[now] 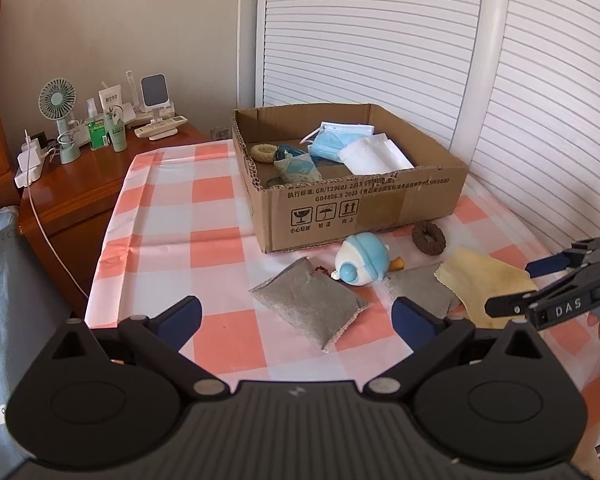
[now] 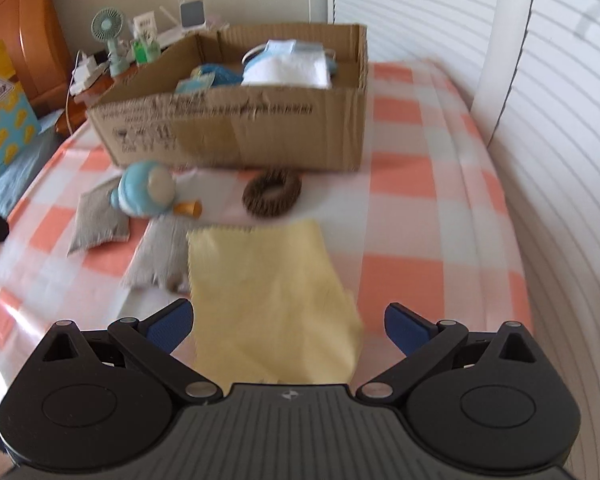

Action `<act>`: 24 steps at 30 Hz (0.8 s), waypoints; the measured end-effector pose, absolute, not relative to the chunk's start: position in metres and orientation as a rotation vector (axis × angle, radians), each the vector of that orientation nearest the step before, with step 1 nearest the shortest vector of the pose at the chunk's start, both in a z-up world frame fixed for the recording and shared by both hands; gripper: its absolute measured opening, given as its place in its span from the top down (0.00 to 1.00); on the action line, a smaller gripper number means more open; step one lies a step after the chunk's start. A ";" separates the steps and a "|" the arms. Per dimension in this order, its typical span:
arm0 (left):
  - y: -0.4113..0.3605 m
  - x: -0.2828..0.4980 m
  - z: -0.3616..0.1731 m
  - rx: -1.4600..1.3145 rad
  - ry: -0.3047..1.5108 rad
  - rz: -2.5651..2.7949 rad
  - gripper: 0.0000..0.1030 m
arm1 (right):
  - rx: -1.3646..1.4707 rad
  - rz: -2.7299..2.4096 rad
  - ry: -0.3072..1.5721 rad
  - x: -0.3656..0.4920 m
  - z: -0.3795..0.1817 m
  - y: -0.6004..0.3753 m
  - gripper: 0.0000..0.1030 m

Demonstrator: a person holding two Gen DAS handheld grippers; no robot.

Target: Organize soft objects

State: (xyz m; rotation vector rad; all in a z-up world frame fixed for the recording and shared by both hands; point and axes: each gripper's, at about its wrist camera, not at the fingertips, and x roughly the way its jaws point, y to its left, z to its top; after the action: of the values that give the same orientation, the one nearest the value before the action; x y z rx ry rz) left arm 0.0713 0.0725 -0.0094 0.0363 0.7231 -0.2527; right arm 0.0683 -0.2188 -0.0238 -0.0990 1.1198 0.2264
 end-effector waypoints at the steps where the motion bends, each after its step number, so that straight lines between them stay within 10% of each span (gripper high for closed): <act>1: 0.072 0.071 -0.010 0.037 0.724 -0.256 0.02 | -0.090 0.239 1.138 0.067 -0.027 -0.217 0.00; 24: 0.053 0.095 -0.047 0.169 0.827 -0.349 0.02 | -0.203 0.152 1.130 0.068 -0.036 -0.196 0.00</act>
State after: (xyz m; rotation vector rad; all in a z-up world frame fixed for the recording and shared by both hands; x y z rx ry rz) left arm 0.0954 0.0527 -0.0466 0.1688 0.8267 -0.3492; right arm 0.0675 -0.1958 -0.0362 -0.2030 1.1305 0.1522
